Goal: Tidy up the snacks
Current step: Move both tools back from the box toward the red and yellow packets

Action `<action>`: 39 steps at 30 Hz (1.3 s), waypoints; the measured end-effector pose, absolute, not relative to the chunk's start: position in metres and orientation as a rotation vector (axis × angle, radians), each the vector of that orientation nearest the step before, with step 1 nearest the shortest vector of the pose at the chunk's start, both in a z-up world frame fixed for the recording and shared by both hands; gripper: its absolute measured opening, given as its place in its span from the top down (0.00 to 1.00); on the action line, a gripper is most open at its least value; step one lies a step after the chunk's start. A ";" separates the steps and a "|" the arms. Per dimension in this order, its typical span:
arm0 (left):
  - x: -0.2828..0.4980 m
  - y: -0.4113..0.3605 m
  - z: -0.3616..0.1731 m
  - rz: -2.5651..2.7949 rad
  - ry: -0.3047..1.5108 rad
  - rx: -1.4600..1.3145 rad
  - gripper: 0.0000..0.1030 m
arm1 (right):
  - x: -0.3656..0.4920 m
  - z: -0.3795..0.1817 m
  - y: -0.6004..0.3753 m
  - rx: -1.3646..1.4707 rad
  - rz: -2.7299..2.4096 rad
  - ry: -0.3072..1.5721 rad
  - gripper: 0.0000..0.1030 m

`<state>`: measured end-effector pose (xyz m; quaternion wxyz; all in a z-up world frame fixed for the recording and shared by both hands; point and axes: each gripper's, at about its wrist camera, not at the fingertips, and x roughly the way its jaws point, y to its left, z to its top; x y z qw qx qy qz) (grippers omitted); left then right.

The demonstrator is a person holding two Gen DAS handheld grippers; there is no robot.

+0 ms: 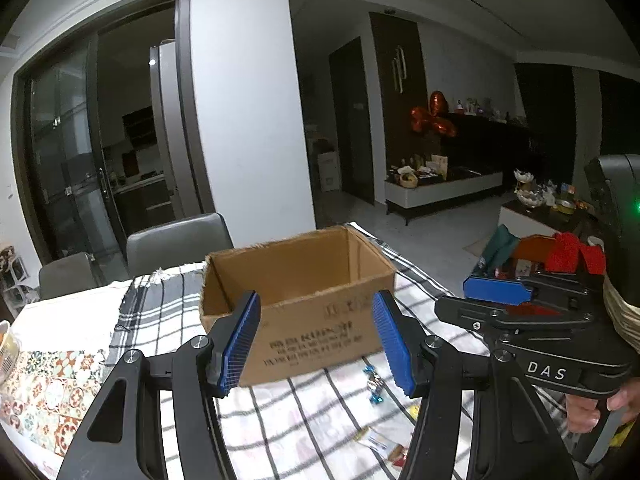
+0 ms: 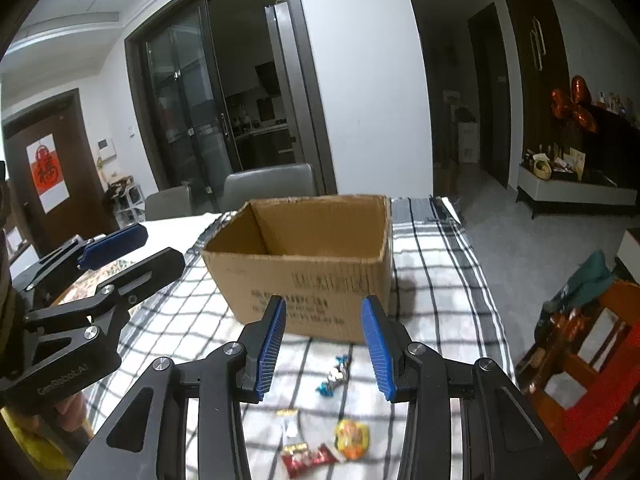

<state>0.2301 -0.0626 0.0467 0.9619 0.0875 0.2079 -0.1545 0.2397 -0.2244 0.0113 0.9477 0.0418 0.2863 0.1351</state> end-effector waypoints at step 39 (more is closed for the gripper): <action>0.196 -0.108 -0.087 -0.533 0.647 0.345 0.61 | 0.213 -0.107 -0.236 0.058 0.301 0.836 0.61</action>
